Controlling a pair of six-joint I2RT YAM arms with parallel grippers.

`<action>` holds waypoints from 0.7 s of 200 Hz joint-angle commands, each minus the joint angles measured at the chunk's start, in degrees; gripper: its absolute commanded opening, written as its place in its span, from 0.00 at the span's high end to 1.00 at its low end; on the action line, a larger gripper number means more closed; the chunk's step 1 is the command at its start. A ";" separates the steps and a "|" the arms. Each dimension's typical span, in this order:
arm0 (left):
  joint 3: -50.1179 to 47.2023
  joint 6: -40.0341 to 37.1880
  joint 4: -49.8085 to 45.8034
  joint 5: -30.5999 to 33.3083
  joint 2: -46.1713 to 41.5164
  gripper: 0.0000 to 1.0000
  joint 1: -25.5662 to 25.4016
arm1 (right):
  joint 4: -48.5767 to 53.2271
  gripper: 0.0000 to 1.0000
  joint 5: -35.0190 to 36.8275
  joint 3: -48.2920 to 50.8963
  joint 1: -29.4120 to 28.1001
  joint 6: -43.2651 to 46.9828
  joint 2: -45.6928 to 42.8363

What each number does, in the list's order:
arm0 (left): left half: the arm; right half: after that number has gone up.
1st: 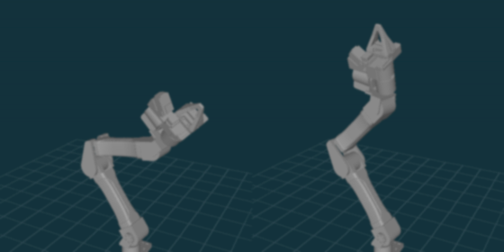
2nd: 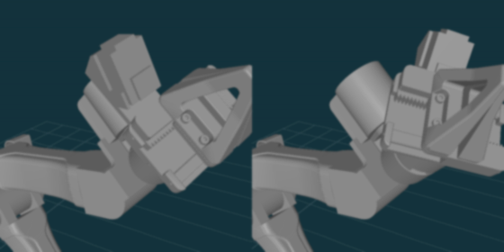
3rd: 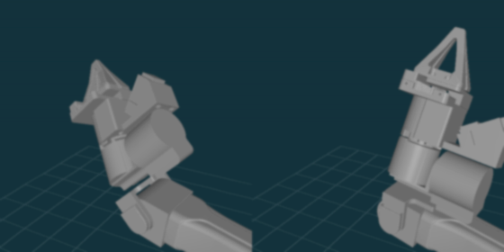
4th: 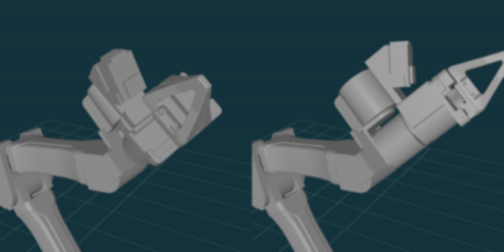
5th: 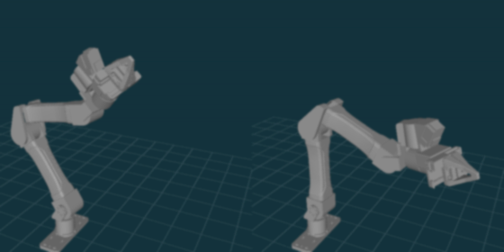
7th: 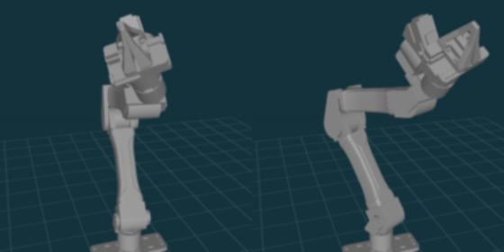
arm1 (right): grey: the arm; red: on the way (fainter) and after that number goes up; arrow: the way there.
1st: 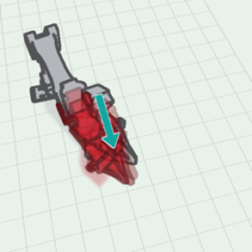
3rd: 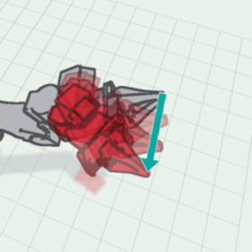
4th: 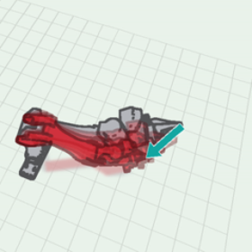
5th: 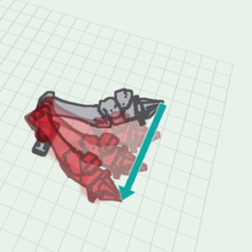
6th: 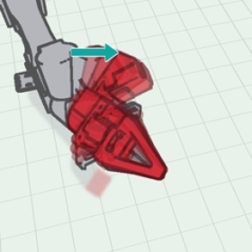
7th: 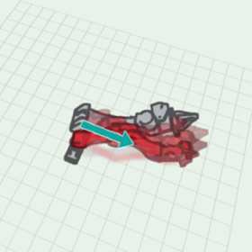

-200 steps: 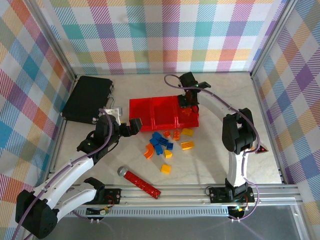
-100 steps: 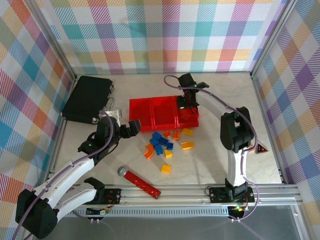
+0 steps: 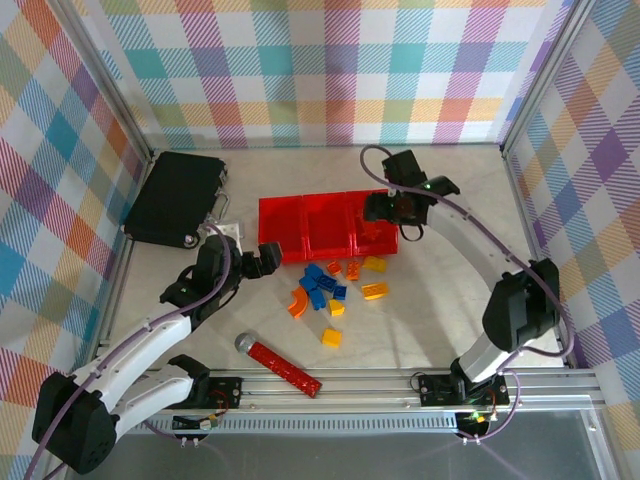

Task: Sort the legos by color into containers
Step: Place the lego in the container, then pick up the lego from the center of the table.

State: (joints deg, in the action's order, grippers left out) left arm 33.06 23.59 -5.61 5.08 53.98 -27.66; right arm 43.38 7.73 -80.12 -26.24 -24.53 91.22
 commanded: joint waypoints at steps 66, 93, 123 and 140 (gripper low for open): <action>-2.86 -0.06 9.08 0.51 2.72 0.00 -0.54 | -8.57 0.19 0.07 25.57 -6.53 -44.49 -10.89; -3.09 0.05 9.26 0.10 2.63 0.00 -0.55 | -7.14 0.18 4.09 25.54 -10.12 -52.89 -10.68; -3.35 -0.22 8.32 0.85 2.28 0.00 -0.51 | -11.30 0.16 2.83 27.26 -11.42 -56.59 -8.99; -3.51 -0.45 7.27 1.65 1.65 0.00 -0.55 | -10.11 0.16 4.02 27.34 -12.19 -58.78 -8.35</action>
State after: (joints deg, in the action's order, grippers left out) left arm 30.35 23.57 1.67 5.34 56.82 -27.66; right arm 33.91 9.47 -53.56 -37.54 -76.25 81.49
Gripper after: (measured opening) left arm 0.997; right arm 0.840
